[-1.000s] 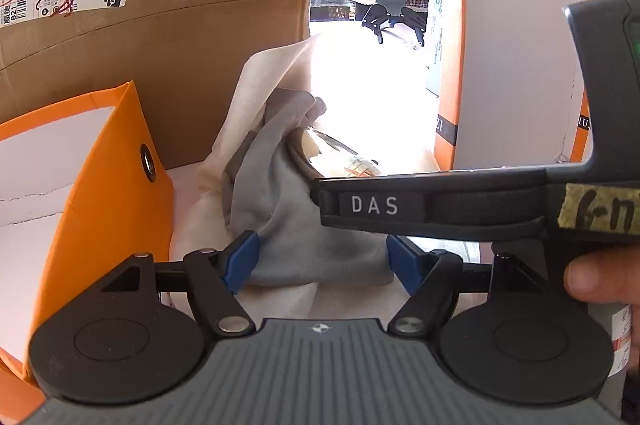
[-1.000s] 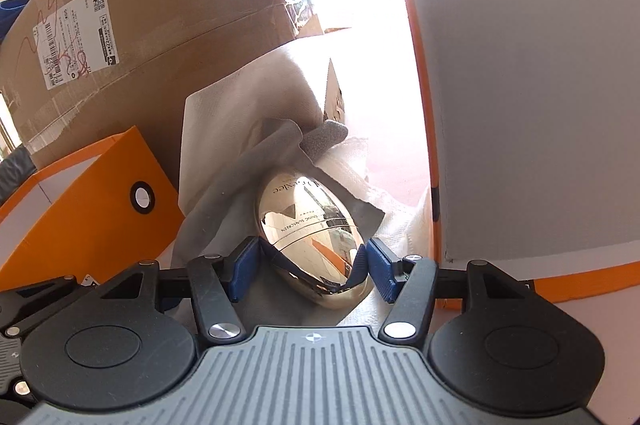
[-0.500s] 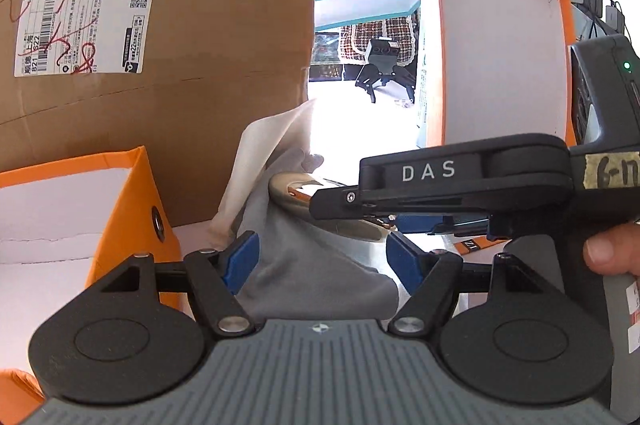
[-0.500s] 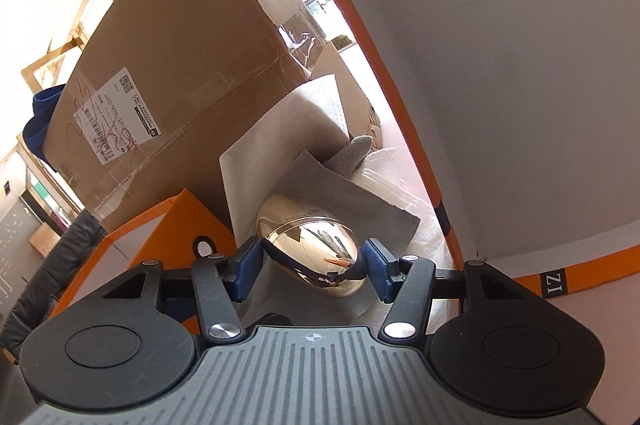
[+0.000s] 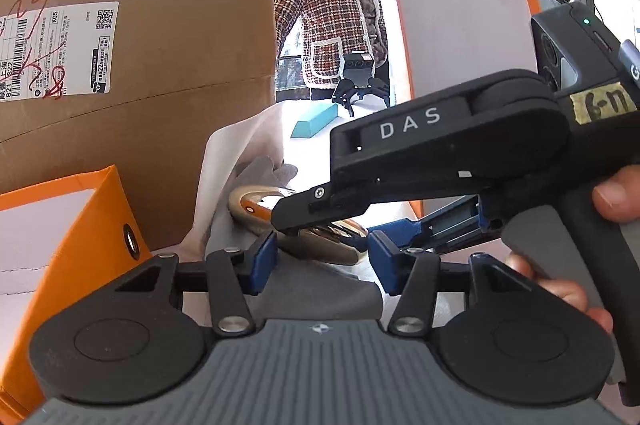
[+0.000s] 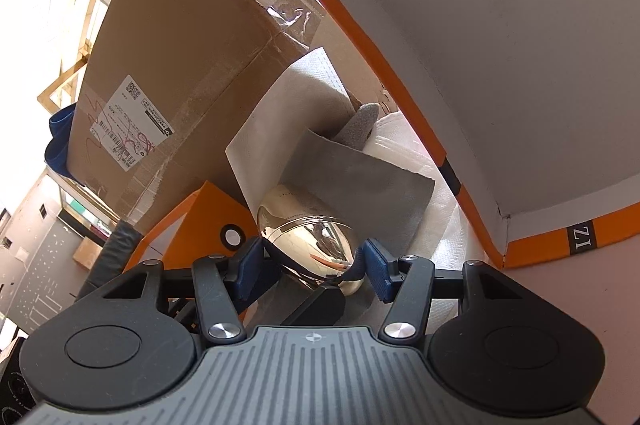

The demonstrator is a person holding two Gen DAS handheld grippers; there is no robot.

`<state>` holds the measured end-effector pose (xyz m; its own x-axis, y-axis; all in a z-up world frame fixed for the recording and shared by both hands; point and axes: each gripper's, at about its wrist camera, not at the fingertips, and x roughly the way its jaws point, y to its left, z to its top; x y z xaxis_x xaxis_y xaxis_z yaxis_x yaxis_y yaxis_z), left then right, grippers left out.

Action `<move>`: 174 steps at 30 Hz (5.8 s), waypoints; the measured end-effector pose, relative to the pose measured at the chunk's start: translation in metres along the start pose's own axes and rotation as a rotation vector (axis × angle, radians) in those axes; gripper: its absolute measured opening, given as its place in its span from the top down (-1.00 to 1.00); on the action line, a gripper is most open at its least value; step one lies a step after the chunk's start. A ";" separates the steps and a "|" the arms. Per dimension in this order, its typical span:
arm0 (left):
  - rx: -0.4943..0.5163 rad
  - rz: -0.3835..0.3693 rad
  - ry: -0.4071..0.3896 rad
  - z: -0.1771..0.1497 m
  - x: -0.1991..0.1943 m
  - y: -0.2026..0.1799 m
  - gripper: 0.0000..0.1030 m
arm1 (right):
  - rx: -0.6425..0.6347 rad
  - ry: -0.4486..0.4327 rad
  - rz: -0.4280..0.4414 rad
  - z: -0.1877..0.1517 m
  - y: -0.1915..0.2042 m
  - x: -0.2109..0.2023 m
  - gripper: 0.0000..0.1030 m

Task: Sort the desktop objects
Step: 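Close the right gripper on the shiny gold egg and lift it, then carry the gold egg into the orange shoebox and open the right gripper, then withdraw the right tool and move the left tool toward the grey cloth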

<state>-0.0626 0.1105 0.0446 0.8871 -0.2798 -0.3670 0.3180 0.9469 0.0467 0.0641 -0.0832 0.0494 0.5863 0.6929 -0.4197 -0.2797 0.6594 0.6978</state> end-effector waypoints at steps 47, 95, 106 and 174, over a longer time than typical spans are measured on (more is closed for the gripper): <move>-0.122 0.183 -0.281 0.024 -0.123 0.088 0.03 | -0.278 -0.076 0.160 -0.041 0.167 -0.010 0.03; -0.216 0.424 0.055 -0.027 -0.095 0.219 -0.67 | -0.326 0.246 -0.126 -0.083 0.236 0.130 -0.88; -0.353 0.387 -0.061 -0.025 -0.119 0.230 -0.87 | -0.322 0.045 -0.064 -0.082 0.245 0.109 -1.00; -0.194 -0.109 0.005 0.012 -0.019 0.042 -0.99 | 0.219 -0.409 -0.034 -0.047 0.011 -0.079 -1.00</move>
<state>-0.0626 0.1539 0.0644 0.8493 -0.3817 -0.3646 0.3410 0.9240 -0.1730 -0.0216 -0.1169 0.0633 0.8564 0.4708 -0.2120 -0.1138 0.5726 0.8119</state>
